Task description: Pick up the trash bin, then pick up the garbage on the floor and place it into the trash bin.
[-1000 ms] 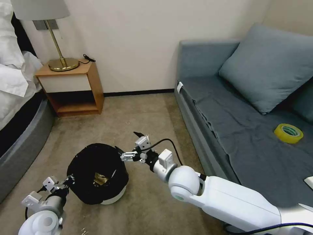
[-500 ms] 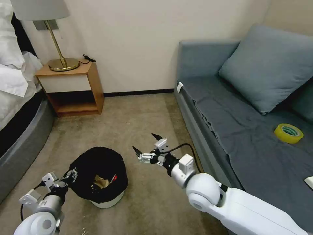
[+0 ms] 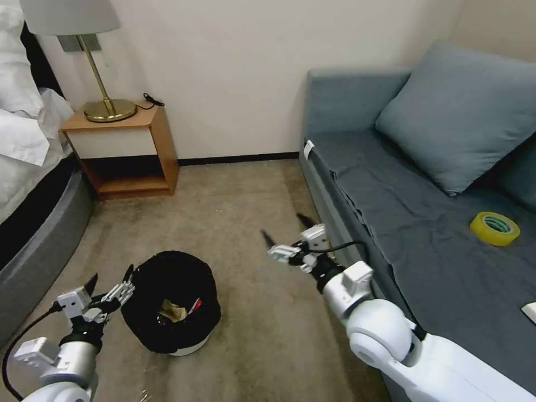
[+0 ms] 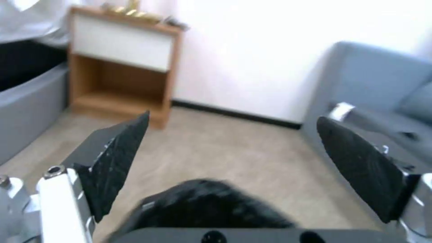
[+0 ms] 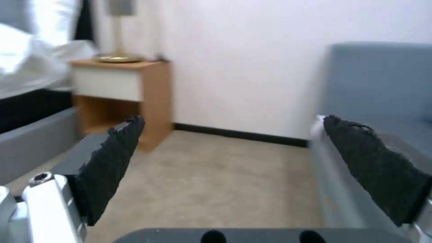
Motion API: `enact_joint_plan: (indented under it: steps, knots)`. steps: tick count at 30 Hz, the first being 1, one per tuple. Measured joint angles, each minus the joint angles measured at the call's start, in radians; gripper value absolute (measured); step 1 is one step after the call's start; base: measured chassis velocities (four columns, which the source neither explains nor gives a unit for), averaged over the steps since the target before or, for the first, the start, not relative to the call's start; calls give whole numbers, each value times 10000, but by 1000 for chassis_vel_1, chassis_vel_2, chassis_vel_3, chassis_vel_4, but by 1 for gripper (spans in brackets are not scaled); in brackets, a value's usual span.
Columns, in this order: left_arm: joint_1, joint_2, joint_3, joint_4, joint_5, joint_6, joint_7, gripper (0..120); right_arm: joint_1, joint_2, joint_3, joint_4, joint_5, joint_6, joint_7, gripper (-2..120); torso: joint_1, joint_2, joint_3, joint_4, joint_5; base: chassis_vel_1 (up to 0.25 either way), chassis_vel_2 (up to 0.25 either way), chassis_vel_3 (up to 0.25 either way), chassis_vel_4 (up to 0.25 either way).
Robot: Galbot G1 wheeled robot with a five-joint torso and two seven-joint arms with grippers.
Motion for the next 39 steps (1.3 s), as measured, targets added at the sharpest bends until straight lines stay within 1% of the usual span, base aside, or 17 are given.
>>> enact_joint_plan:
  steps: [1, 2, 4, 6, 9, 10, 11, 12, 14, 15, 16, 17, 20, 21, 25, 30, 39]
  knots:
    - [0, 0, 0, 0, 0, 0, 0, 100, 0, 0, 0, 0, 0, 0, 0, 100, 0, 0, 0, 0, 0, 0, 0, 0, 0]
    - [96, -80, 240, -91, 219, -243, 22, 100, -398, 78, 430, 94, -131, -15, 40, 100, 0, 0, -1, 1, 8, 0, 0, 0, 0]
    - [257, -308, 802, -222, 738, -627, -127, 100, -1434, 330, 1415, 439, -517, -16, 58, 100, -1, 1, -1, 1, -1, 0, 0, 0, 0]
    - [296, -352, 925, -252, 835, -665, -190, 100, -1650, 380, 1600, 503, -592, -16, 45, 100, 0, 0, -1, 1, 0, 0, 0, 0, 0]
    - [499, -540, 1546, -440, 1246, -775, -551, 100, -2919, 749, 2720, 948, -1156, 11, -115, 100, -1, 0, -1, -1, 1, 0, 0, 0, 0]
    - [573, -603, 1968, -554, 1370, -701, -822, 100, -3459, 926, 3208, 1102, -1436, 65, -255, 100, -1, 0, -1, -3, 0, 0, 0, 0, 0]
    - [573, -603, 1968, -554, 1370, -701, -822, 100, -3459, 926, 3208, 1102, -1436, 65, -255, 100, -1, 0, -1, -3, 0, 0, 0, 0, 0]
    - [550, -614, 2416, -643, 1535, -507, -1173, 100, -3794, 1085, 3540, 1194, -1601, 117, -370, 100, -1, 1, -2, -1, 3, 0, 0, 0, 0]
    - [474, -614, 2964, -658, 1940, -331, -1435, 100, -4105, 1308, 3819, 1296, -1693, 128, -534, 100, 0, 0, -1, 0, -2, 0, 0, 0, 0]
    - [446, -615, 3166, -659, 2118, -298, -1559, 100, -4240, 1442, 3874, 1359, -1699, 77, -579, 100, -1, 0, -1, -1, -1, 0, 0, 0, 0]
    - [446, -615, 3166, -659, 2118, -298, -1559, 100, -4240, 1442, 3874, 1359, -1699, 77, -579, 100, -1, 0, -1, -1, -1, 0, 0, 0, 0]
    - [437, -633, 3459, -697, 2319, -210, -1696, 100, -4352, 1608, 3883, 1448, -1675, -52, -604, 100, 0, 0, -1, -1, 0, 0, 0, 0, 0]
    - [459, -650, 3866, -868, 2755, 140, -2093, 100, -4532, 2131, 3870, 1572, -1703, -355, -609, 100, 0, 0, -1, 1, -1, 0, 0, 0, 0]
    - [459, -650, 3866, -868, 2755, 140, -2093, 100, -4532, 2131, 3870, 1572, -1703, -355, -609, 100, 0, 0, -1, 1, -1, 0, 0, 0, 0]
    - [661, -661, 4089, -1193, 3087, 599, -2700, 100, -4689, 2926, 3493, 1498, -1912, -460, -662, 100, -1, 0, -1, 0, -1, 0, 0, 0, 0]
    - [748, -730, 3987, -1328, 3168, 729, -3015, 100, -4209, 3481, 2775, 1182, -1883, -577, -475, 100, 0, 0, 0, 2, -1, 0, 0, 0, 0]
    - [648, -745, 3694, -1293, 3144, 701, -3096, 100, -3556, 3745, 2184, 825, -1595, -637, -280, 100, 0, 1, 0, 2, -2, 0, 0, 0, 0]
